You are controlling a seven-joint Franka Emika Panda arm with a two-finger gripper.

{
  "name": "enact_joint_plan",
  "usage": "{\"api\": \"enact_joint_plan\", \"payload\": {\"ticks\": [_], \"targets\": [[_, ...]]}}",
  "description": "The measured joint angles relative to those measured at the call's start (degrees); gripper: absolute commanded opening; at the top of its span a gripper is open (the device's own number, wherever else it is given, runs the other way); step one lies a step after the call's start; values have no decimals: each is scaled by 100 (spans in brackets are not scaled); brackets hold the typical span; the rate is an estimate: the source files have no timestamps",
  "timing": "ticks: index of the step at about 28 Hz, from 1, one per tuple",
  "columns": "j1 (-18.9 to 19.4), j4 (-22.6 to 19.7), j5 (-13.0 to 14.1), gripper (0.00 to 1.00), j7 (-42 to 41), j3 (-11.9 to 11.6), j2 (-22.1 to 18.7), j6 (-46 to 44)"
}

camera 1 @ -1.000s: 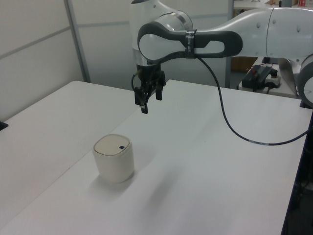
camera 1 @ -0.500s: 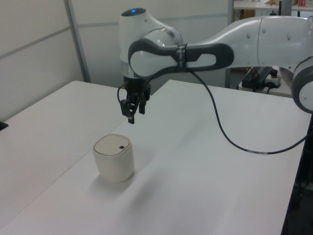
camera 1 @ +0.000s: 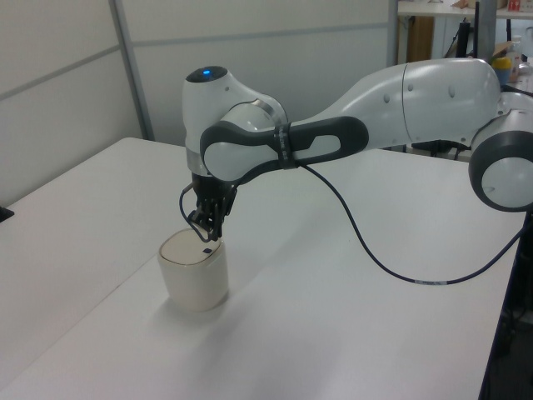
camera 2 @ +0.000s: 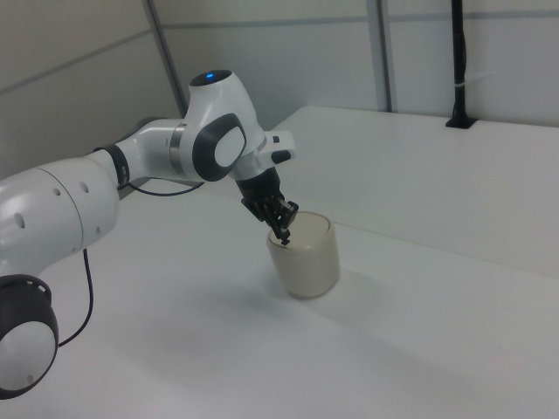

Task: Open the trash can
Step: 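Press the gripper fingers onto the lid tab to flip the lid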

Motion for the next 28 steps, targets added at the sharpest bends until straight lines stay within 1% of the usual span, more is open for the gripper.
{"api": "enact_joint_plan", "payload": {"ticks": [6, 16, 22, 28], "targets": [[75, 2, -19, 0, 56, 0, 56, 30], [78, 2, -28, 0, 71, -4, 156, 246], [78, 2, -152, 0, 147, -5, 256, 389], [83, 19, -196, 0, 159, -5, 305, 418]]}}
